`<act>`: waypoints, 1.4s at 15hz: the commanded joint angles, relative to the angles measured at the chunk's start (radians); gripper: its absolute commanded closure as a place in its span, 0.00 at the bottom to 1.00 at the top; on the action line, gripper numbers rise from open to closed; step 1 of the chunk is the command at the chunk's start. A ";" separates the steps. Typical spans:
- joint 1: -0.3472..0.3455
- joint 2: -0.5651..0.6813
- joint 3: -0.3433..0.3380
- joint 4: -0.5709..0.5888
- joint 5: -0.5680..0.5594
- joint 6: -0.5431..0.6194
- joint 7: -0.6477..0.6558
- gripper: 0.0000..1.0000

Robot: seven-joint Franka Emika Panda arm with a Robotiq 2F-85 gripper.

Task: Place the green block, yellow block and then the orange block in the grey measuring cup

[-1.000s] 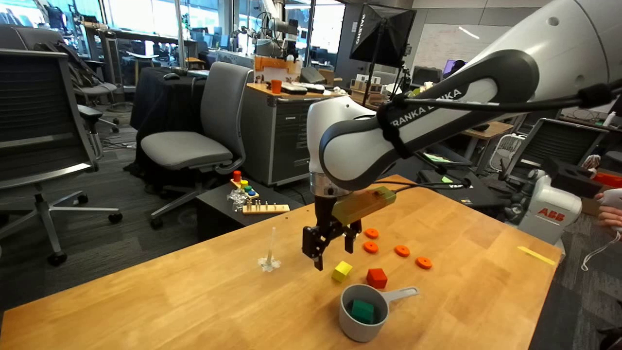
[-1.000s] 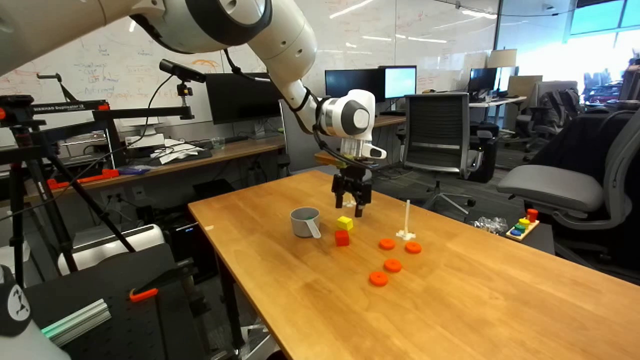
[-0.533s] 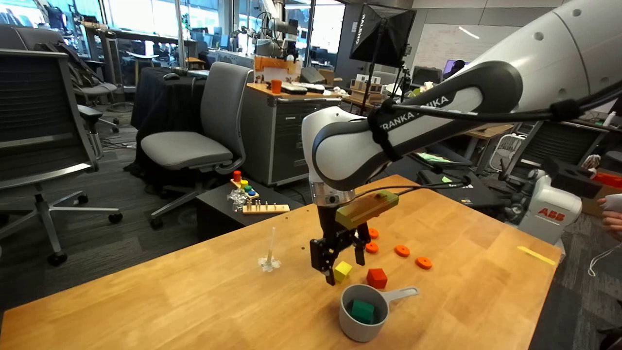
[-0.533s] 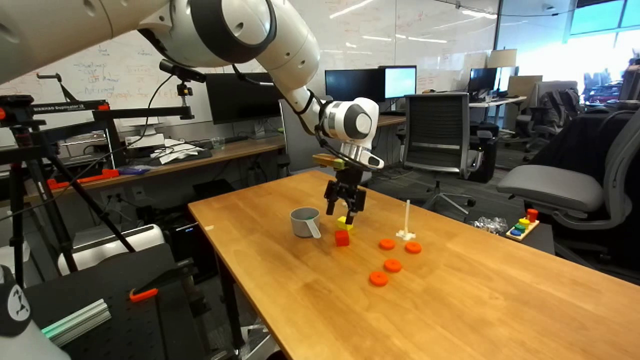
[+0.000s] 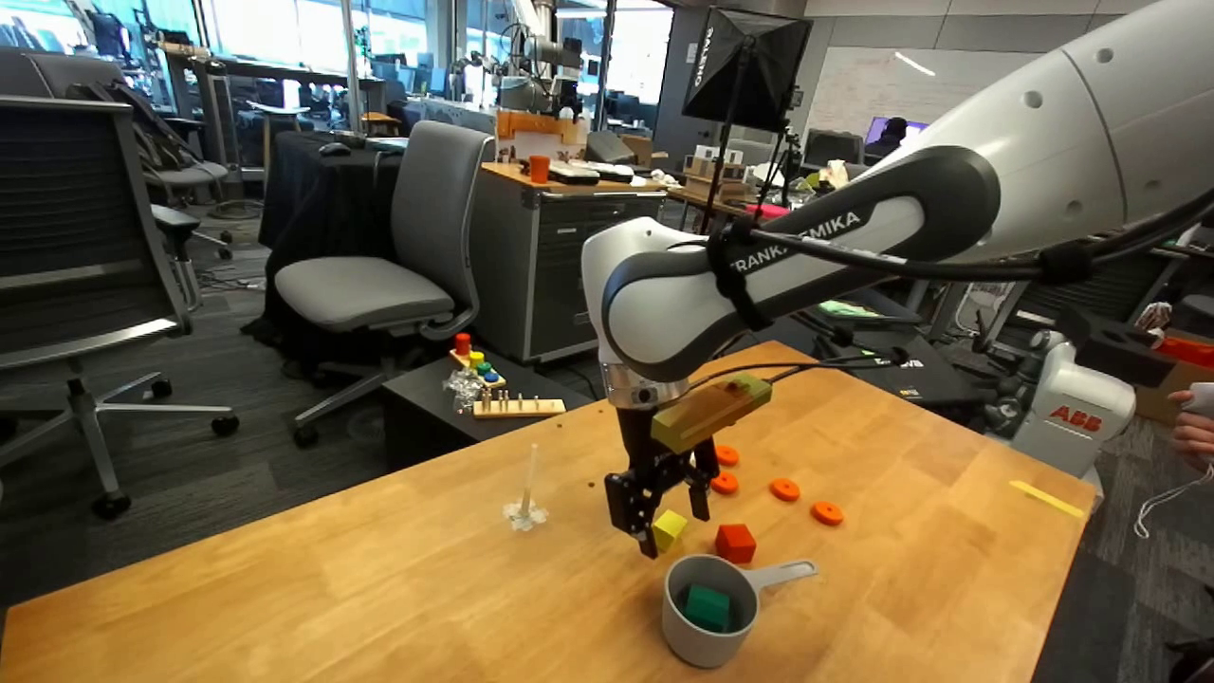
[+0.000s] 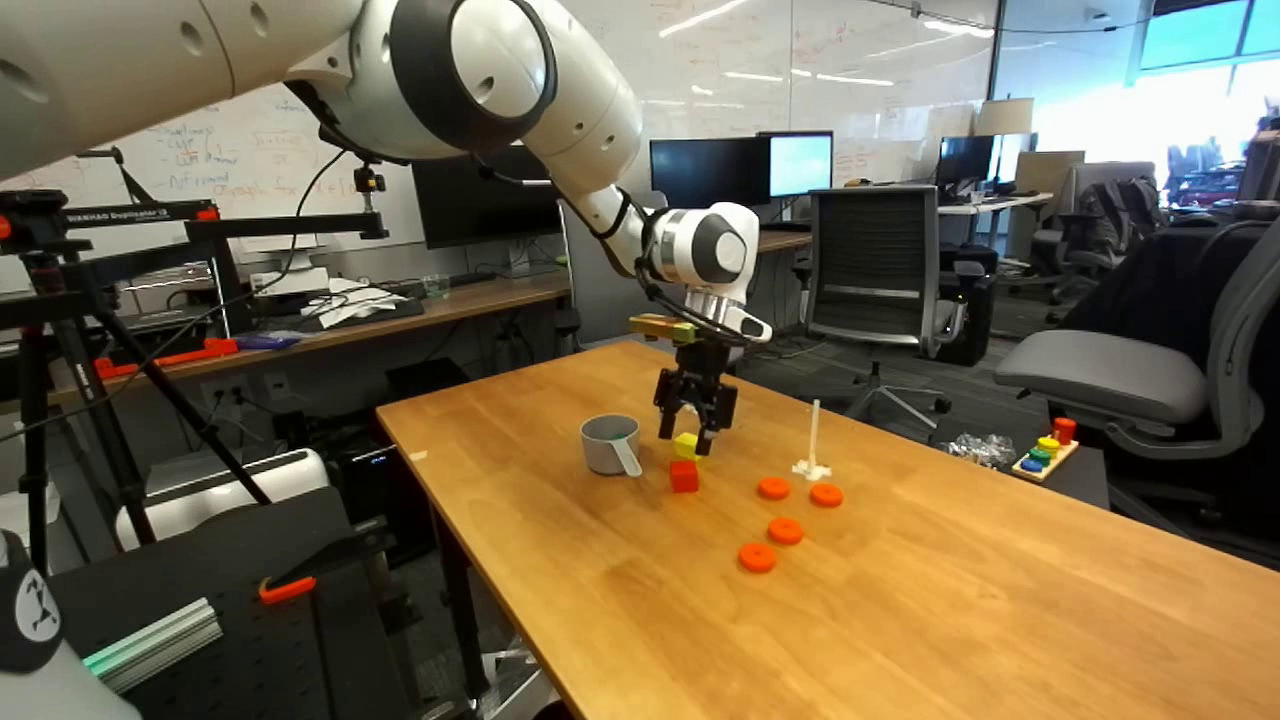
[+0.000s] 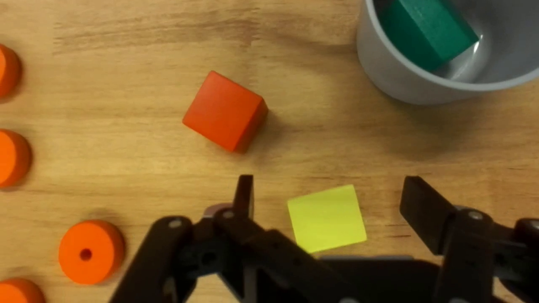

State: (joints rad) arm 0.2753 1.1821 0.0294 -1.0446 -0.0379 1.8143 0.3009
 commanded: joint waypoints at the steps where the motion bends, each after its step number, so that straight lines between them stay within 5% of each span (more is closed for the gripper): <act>1: 0.009 0.042 -0.009 0.077 -0.012 -0.026 -0.012 0.42; 7: 0.007 0.056 -0.015 0.100 -0.012 -0.022 -0.009 0.85; 21: 0.037 -0.169 0.031 -0.057 0.017 0.039 0.010 0.80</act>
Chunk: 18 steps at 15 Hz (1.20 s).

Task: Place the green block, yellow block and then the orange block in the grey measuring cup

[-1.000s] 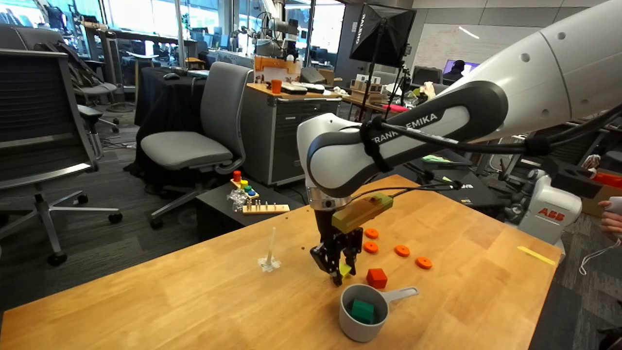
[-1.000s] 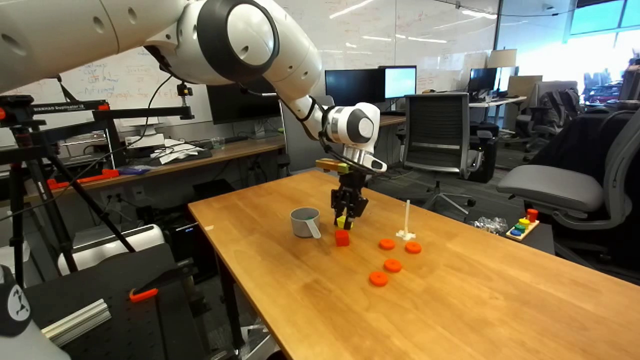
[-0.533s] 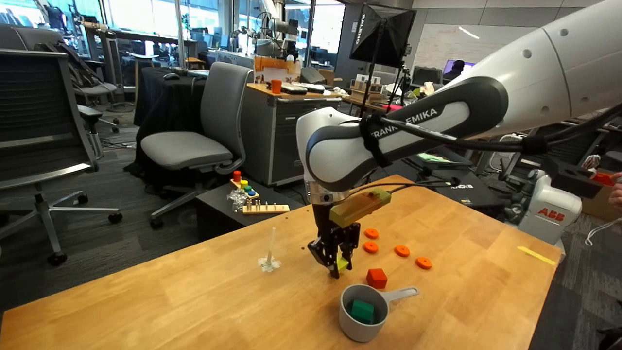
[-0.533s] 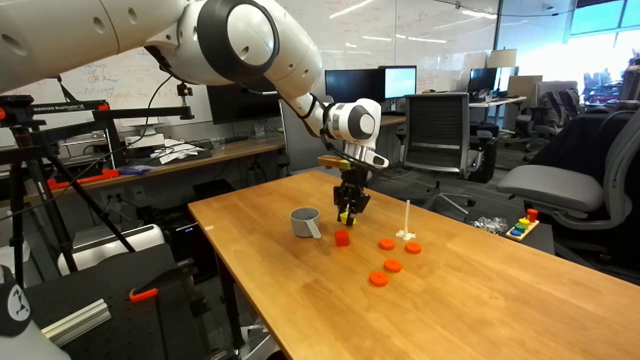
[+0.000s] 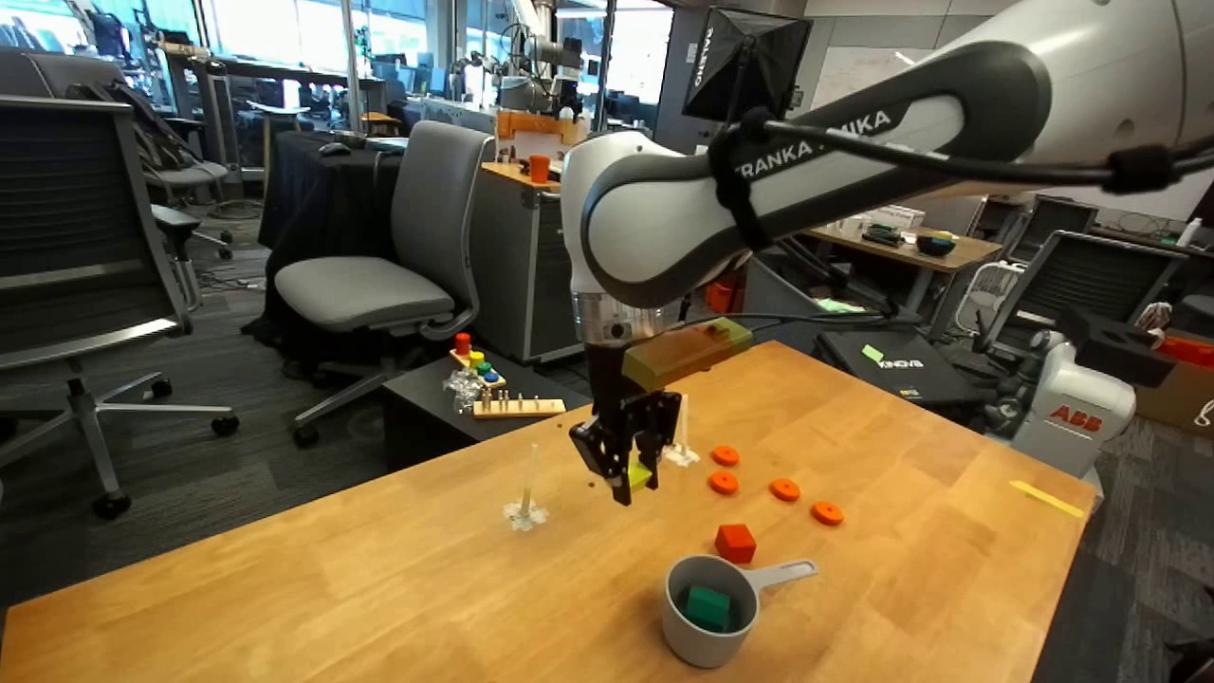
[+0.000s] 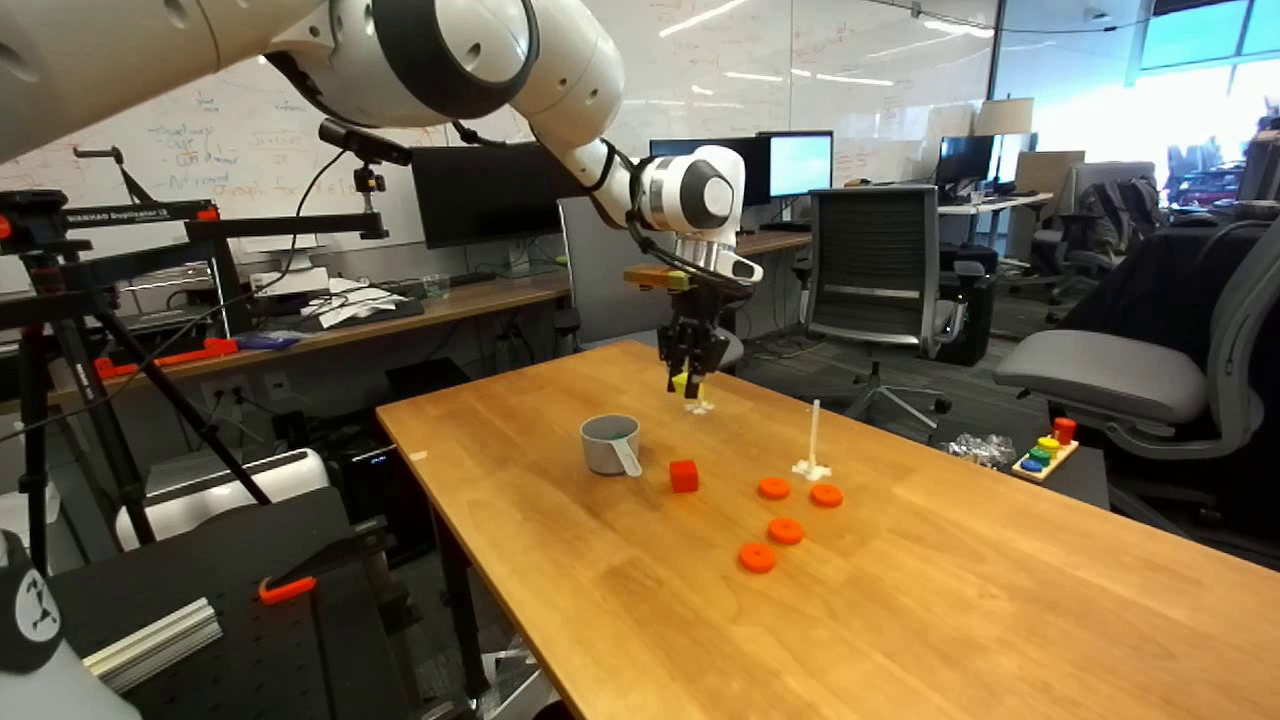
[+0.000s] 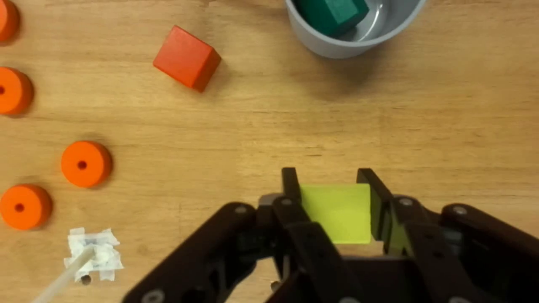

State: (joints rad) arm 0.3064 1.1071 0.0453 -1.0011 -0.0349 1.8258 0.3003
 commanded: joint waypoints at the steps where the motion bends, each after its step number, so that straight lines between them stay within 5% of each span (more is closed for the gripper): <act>1: 0.005 -0.114 0.024 -0.120 0.021 0.029 0.008 0.80; 18: -0.033 -0.499 0.076 -0.854 0.178 0.346 -0.004 0.76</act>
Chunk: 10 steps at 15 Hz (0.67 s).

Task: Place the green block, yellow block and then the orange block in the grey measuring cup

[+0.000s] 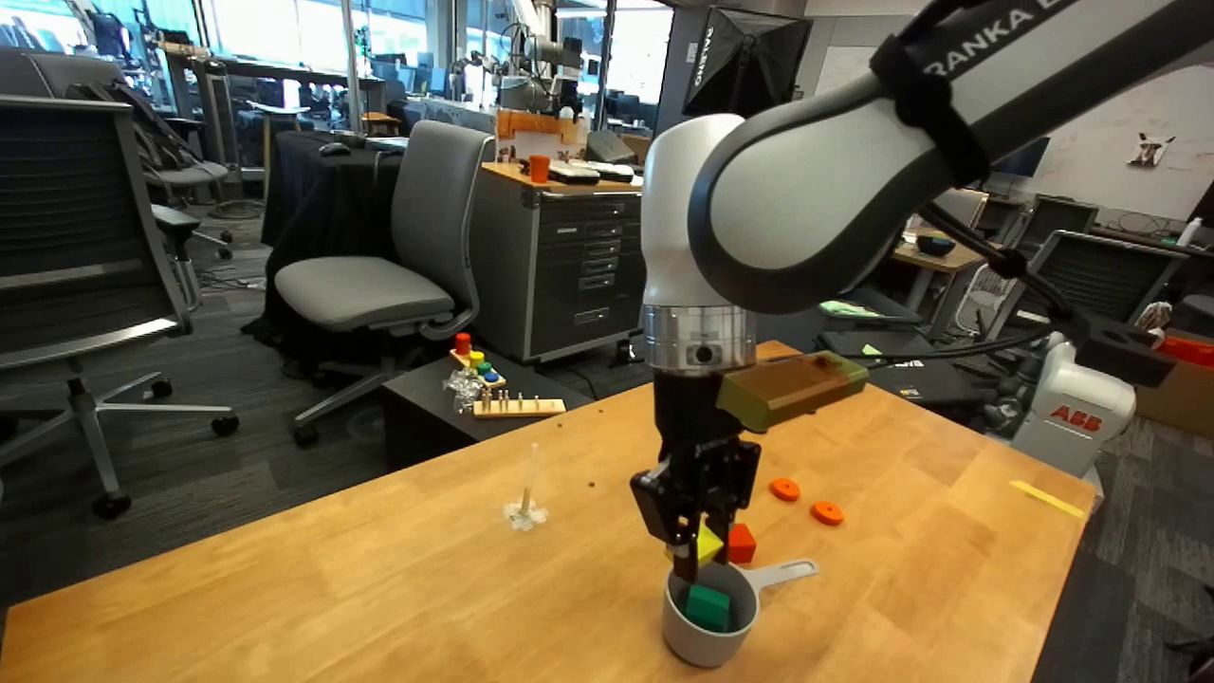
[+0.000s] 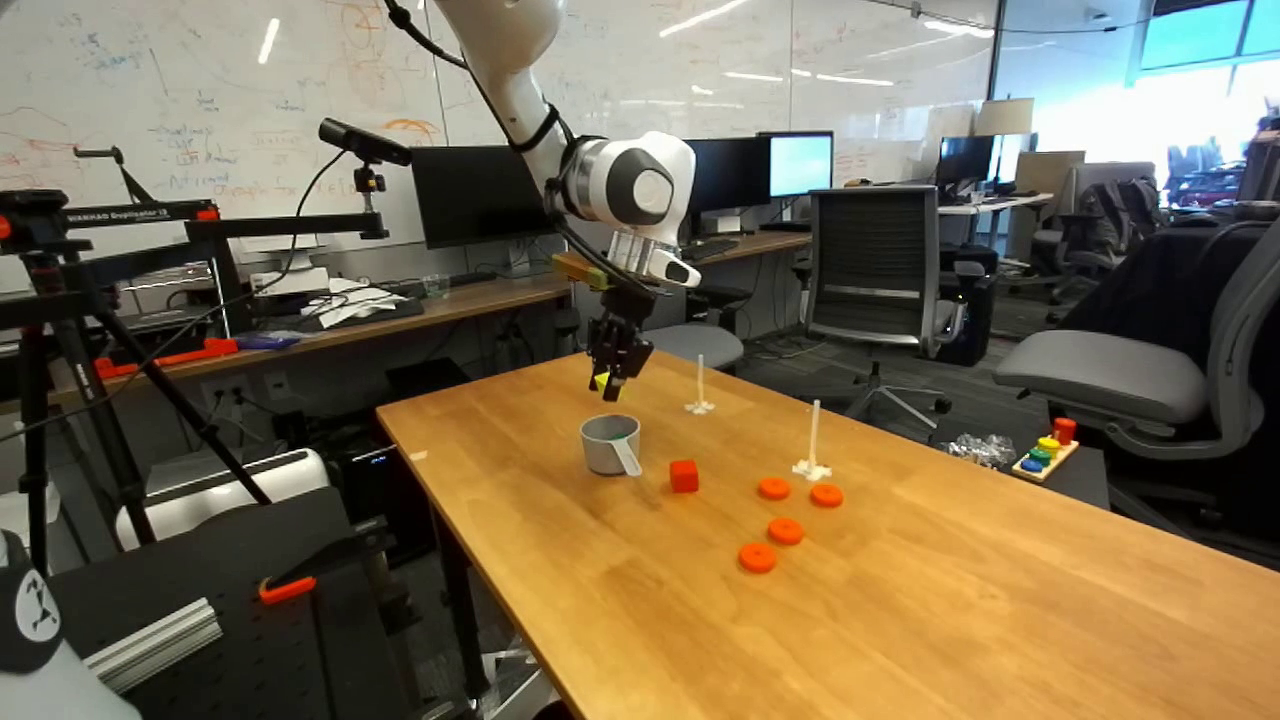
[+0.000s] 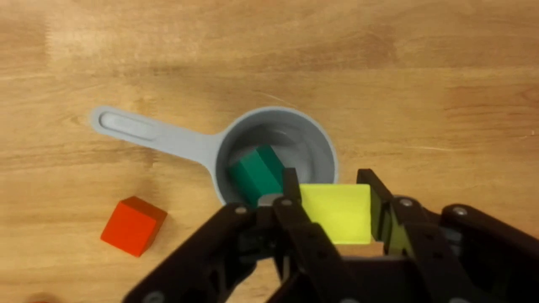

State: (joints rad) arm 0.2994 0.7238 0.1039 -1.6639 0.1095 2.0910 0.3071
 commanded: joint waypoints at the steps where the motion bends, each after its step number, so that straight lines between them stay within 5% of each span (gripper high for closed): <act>1: -0.029 -0.135 0.017 -0.234 0.037 0.098 -0.009 0.36; 3: -0.032 -0.163 0.010 -0.300 0.031 0.132 -0.008 0.30; 7: -0.041 -0.200 -0.012 -0.383 0.002 0.197 -0.005 0.00; 10: -0.037 -0.210 -0.038 -0.403 -0.030 0.249 0.020 0.00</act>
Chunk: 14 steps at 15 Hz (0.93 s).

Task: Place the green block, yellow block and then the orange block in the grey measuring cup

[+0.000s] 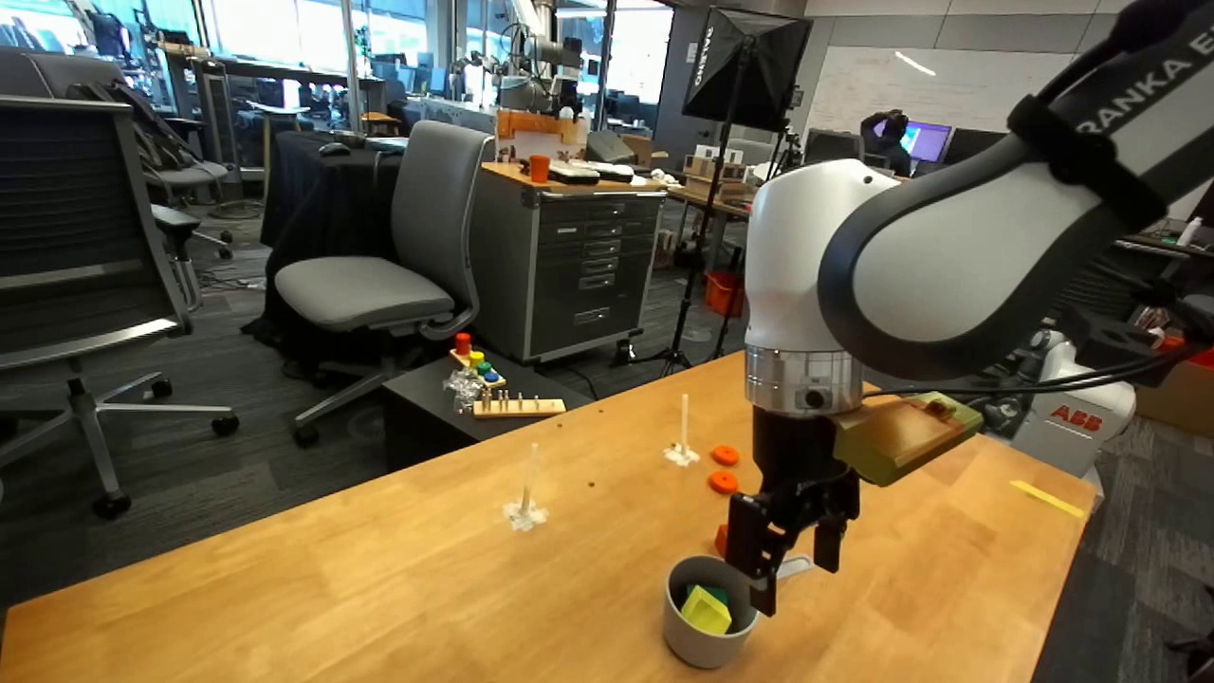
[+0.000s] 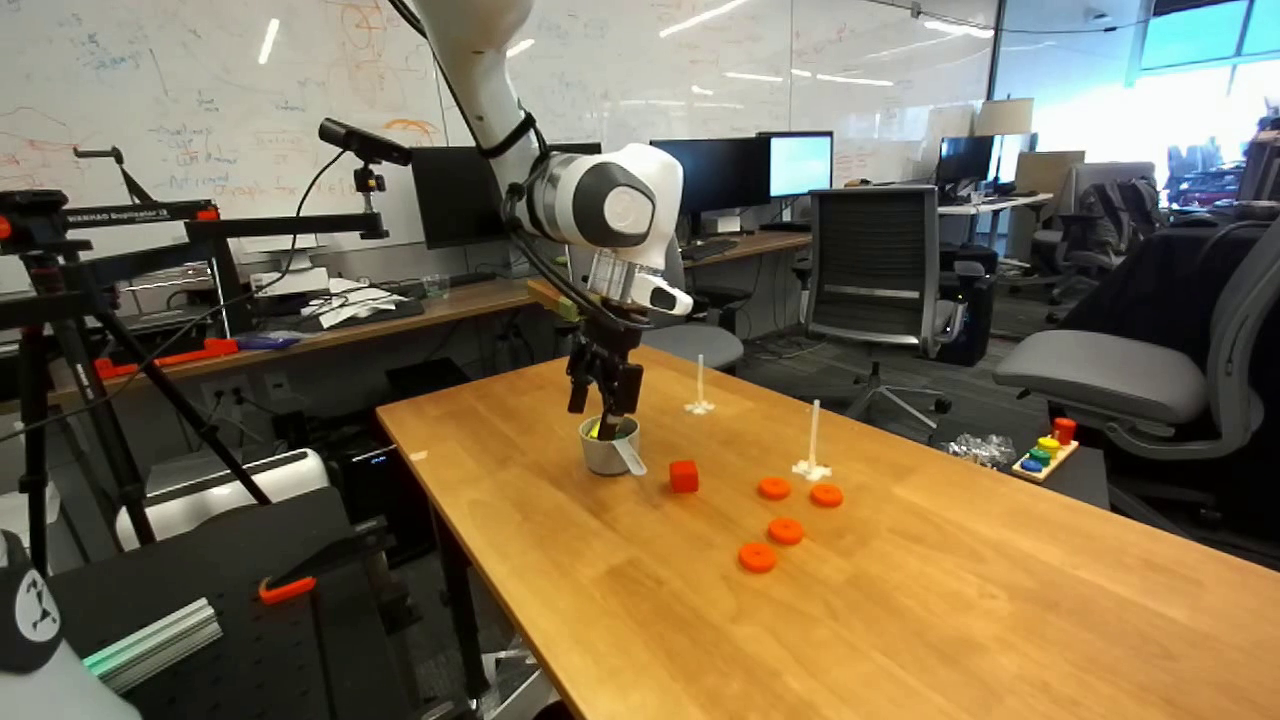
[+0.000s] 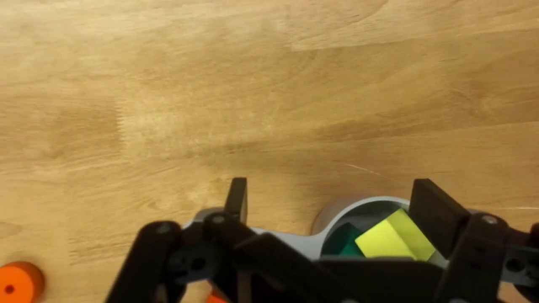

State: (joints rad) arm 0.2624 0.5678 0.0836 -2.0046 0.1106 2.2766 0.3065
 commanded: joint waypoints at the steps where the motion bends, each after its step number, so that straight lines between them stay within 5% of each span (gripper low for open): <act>1: 0.000 -0.053 -0.027 -0.062 -0.042 0.078 0.028 0.00; 14: -0.014 0.031 -0.128 -0.066 -0.024 0.340 0.203 0.00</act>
State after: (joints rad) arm 0.2451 0.5829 -0.0405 -2.0670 0.0788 2.5597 0.4714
